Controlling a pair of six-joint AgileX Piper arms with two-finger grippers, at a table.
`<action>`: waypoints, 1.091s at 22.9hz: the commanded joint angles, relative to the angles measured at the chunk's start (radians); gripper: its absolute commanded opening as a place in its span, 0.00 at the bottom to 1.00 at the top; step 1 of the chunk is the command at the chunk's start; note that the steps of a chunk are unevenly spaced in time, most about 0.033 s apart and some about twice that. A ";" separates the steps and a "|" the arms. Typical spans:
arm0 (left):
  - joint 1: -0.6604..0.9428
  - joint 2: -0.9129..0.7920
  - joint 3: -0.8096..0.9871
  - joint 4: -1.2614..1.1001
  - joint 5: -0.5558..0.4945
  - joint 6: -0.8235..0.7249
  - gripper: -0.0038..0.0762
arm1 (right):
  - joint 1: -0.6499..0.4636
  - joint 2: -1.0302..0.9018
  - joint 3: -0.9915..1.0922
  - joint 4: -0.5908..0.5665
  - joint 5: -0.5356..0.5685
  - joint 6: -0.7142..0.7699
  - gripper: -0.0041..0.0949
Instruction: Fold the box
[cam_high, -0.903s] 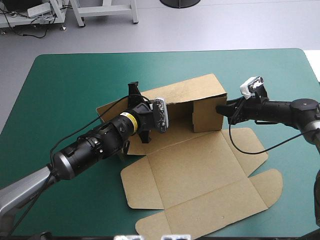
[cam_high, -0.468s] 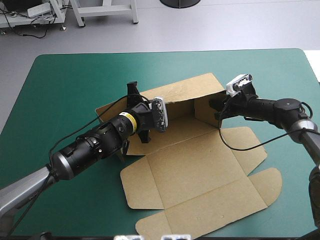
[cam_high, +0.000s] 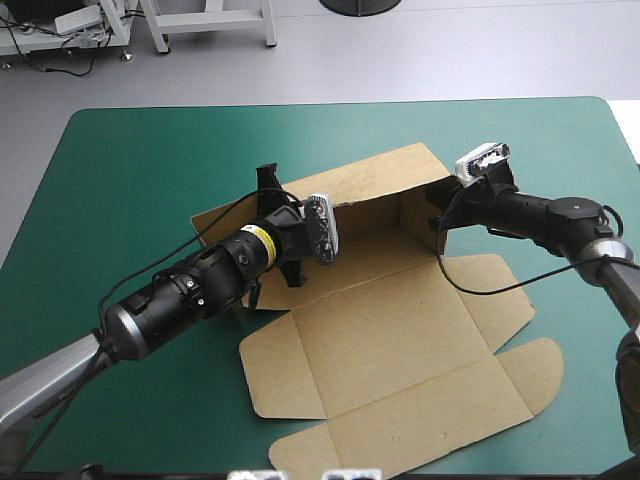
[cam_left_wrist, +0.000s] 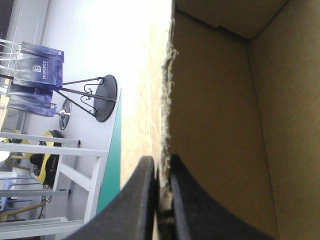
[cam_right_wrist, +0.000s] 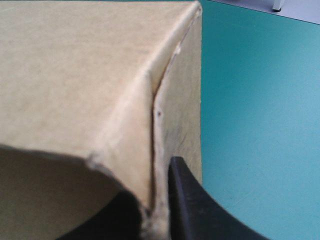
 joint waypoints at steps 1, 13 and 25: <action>-0.013 -0.029 -0.025 -0.022 -0.121 -0.077 0.21 | 0.005 -0.040 -0.031 0.098 0.076 0.019 0.02; -0.040 -0.029 -0.025 -0.004 -0.660 -0.876 0.58 | 0.005 -0.040 -0.031 0.005 0.064 0.076 0.02; -0.271 -0.250 -0.026 0.076 0.117 -0.781 0.05 | 0.005 -0.040 -0.031 -0.034 0.069 0.152 0.02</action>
